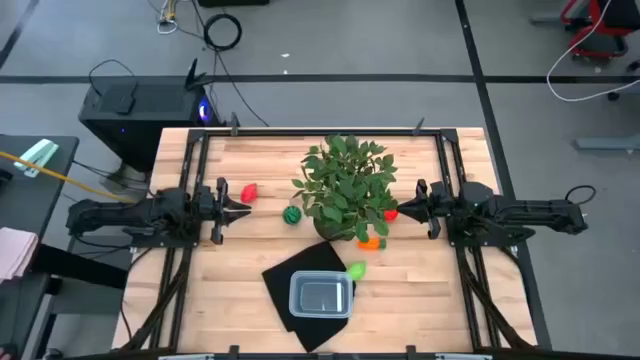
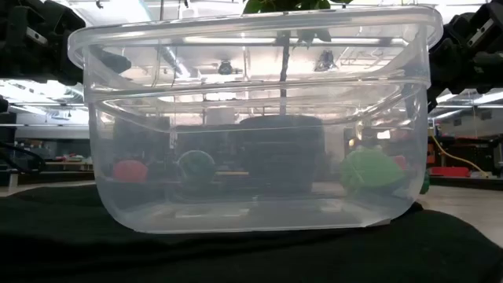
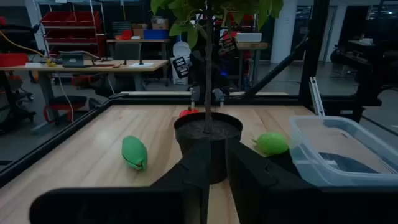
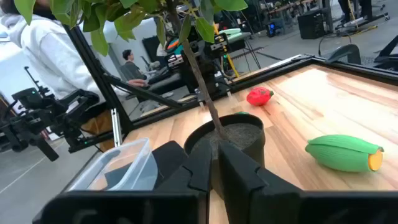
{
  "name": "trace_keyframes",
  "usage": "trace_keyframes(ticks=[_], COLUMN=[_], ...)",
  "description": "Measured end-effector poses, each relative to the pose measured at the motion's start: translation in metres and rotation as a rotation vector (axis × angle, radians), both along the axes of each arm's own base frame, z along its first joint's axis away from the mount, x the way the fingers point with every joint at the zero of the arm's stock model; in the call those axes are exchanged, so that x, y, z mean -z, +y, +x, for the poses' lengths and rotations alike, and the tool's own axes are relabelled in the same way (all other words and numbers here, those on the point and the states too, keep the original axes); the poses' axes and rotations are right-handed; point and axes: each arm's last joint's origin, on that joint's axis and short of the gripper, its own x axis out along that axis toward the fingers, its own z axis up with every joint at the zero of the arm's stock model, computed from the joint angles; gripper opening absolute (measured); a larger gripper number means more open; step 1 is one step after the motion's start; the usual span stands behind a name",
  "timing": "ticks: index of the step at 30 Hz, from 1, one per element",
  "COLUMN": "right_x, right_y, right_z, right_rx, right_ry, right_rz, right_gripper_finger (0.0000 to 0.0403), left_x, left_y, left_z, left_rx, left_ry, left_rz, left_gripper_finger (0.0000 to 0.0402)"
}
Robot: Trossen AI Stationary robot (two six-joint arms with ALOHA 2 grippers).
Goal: Pick and placing Produce into tupperware
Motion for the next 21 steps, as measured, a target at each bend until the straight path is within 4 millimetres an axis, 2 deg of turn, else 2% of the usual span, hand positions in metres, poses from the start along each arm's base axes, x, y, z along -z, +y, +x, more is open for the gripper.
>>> trace_keyframes(ticks=[21], right_x=[0.0], right_y=[0.0], right_z=[0.0], right_rx=[0.0], right_ry=[0.0], right_rz=[0.0], right_gripper_finger=[0.0034], left_x=[-0.0001], left_y=[0.0], left_z=[0.0], left_rx=[-0.001], left_ry=[0.0], left_rz=[0.0], left_gripper_finger=[0.0055])
